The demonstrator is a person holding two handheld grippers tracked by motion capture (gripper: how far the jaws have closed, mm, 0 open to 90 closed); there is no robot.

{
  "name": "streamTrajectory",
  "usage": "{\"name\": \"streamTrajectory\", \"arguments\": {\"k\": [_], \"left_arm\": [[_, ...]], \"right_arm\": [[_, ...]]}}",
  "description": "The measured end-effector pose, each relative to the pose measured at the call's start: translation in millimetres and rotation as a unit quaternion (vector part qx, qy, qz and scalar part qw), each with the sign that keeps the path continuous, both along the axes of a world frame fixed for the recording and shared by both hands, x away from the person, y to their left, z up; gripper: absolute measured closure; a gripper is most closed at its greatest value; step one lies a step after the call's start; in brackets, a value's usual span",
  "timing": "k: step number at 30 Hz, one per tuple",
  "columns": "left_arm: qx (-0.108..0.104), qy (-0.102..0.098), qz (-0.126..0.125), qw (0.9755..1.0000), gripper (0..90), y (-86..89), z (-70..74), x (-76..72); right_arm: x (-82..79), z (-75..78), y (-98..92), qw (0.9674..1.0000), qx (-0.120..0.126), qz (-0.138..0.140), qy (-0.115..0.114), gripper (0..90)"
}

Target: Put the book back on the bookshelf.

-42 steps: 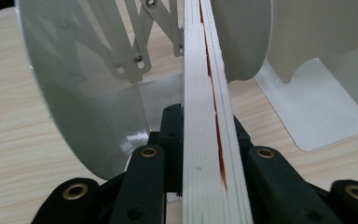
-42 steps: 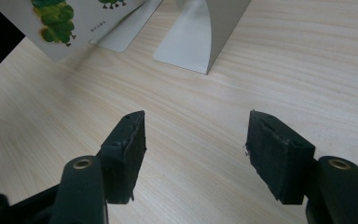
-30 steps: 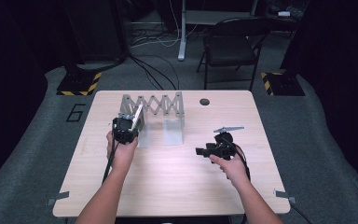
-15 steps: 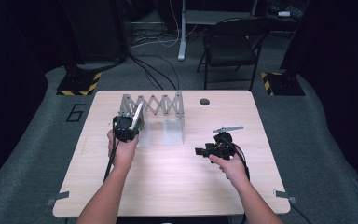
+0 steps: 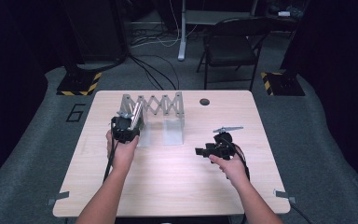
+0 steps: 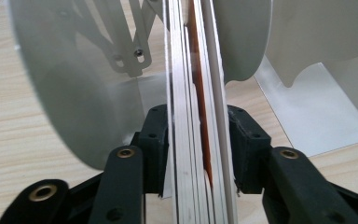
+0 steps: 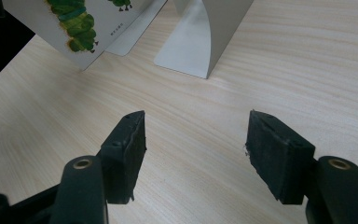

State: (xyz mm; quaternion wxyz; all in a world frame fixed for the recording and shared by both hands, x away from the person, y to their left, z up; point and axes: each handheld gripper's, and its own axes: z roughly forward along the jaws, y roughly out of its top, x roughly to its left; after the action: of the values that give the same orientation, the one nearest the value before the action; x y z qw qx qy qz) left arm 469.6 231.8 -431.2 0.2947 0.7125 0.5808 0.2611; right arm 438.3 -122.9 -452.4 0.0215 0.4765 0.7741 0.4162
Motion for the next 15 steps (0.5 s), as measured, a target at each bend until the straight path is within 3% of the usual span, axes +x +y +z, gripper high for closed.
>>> {"name": "streamTrajectory", "arguments": {"k": [6, 15], "left_arm": [[-0.008, -0.001, -0.005, 1.0, 53.0, 4.6, 1.4, -5.0], [-0.009, -0.018, -0.012, 0.9997, 50.4, 3.9, 9.1, -15.1]], "right_arm": [[-0.2, -0.5, 1.7, 1.0, -0.003, 0.004, -0.001, 37.6], [0.7, -0.7, 0.7, 1.0, -0.002, 0.001, 0.0, 37.6]]}}
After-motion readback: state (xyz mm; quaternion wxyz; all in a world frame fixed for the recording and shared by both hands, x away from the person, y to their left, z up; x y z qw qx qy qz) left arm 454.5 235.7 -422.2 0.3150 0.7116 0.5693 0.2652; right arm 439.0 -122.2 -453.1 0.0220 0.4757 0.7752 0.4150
